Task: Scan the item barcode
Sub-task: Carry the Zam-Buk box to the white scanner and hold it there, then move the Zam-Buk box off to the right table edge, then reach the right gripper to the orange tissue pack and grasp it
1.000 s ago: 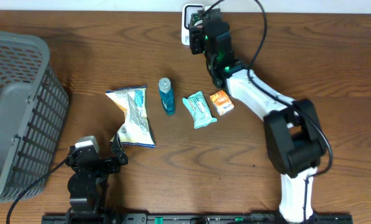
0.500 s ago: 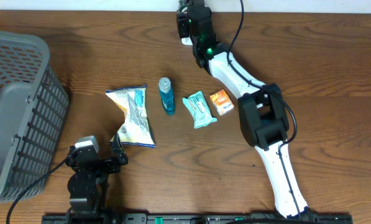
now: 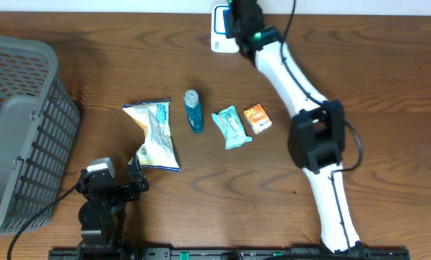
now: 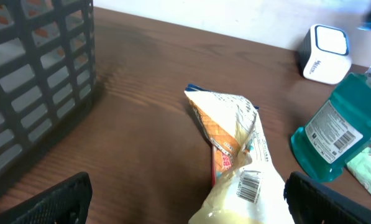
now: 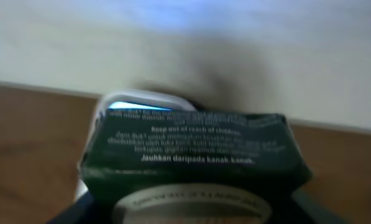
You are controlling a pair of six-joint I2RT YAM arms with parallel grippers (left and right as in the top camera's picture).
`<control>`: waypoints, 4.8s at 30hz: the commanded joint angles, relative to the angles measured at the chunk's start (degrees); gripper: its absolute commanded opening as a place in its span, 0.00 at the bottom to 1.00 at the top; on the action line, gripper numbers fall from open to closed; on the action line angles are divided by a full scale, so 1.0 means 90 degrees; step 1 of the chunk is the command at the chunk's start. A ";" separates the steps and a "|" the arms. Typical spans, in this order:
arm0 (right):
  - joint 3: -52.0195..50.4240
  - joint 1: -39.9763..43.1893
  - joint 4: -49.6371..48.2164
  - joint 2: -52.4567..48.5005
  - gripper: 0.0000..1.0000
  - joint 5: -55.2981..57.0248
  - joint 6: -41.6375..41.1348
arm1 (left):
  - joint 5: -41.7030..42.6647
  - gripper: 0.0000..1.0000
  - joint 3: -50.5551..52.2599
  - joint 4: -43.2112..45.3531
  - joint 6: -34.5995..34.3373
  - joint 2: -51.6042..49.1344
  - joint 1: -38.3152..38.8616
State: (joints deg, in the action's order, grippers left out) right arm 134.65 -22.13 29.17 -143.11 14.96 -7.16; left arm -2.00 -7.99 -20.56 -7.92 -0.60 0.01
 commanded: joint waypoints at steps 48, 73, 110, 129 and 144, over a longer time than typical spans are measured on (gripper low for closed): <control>-0.0942 0.7715 0.3927 0.0573 0.53 -0.0345 -0.0729 | 0.0010 0.98 0.0019 0.0002 -0.0061 0.0041 -0.0036; -0.0046 0.6669 0.4962 0.2875 0.99 -0.3390 -0.1656 | 0.0010 0.98 0.0019 0.0005 -0.0061 0.0041 -0.0036; -0.5758 0.0811 0.2067 0.2696 0.56 -0.3300 -0.5731 | 0.0010 0.98 0.0019 0.0002 -0.0061 0.0041 -0.0036; -0.6237 0.1666 0.2890 0.3458 0.01 -0.5972 -0.2776 | 0.0010 0.98 0.0019 0.0002 -0.0061 0.0041 -0.0036; -0.6341 0.2234 0.7599 0.4214 0.01 -0.6606 0.1513 | 0.0010 0.98 0.0019 0.0002 -0.0058 0.0044 -0.0036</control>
State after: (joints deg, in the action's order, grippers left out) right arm 78.22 -0.97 97.36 -106.37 -43.44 -1.41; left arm -2.00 -7.99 -20.60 -7.92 -0.60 -0.01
